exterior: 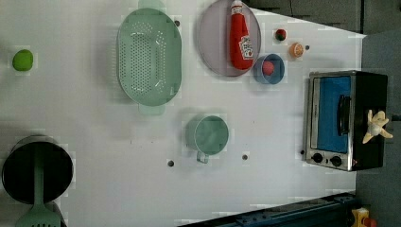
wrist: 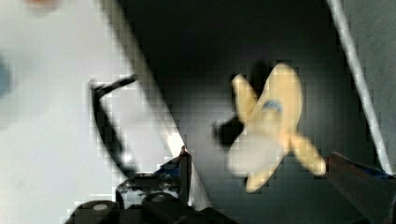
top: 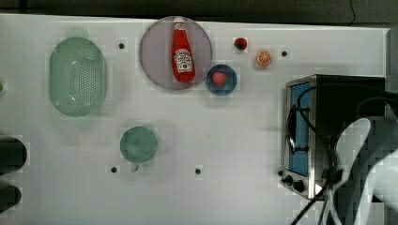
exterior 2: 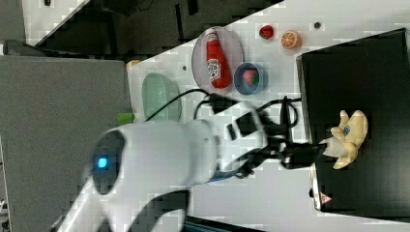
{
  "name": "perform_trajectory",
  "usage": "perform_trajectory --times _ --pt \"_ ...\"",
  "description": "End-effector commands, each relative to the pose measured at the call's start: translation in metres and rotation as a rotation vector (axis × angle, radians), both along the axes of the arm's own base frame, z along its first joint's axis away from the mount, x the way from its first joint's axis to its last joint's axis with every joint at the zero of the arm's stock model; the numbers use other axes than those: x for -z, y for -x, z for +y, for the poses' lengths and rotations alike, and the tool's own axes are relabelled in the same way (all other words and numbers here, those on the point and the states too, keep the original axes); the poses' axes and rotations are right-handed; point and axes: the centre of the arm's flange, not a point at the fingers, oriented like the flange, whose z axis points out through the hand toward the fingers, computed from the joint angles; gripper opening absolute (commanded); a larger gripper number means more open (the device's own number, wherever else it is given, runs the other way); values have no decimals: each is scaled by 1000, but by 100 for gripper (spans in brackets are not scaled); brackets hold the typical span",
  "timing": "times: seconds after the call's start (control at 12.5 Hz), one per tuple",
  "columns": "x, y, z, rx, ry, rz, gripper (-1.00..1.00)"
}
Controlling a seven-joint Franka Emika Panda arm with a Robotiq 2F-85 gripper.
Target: Pick banana from table and place on oven.
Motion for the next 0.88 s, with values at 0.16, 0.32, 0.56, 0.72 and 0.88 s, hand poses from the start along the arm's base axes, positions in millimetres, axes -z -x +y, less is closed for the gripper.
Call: perform_trajectory --times 0.16,0.32,0.56,0.72,0.88 --pt "-116 -6 82 123 -65 -69 100" --pt "-142 -11 140 255 -80 -71 100" --pt "-169 -20 227 361 -68 -121 100" --pt "-172 -12 269 453 -62 -99 100" --pt "-169 -1 290 598 -50 -73 100"
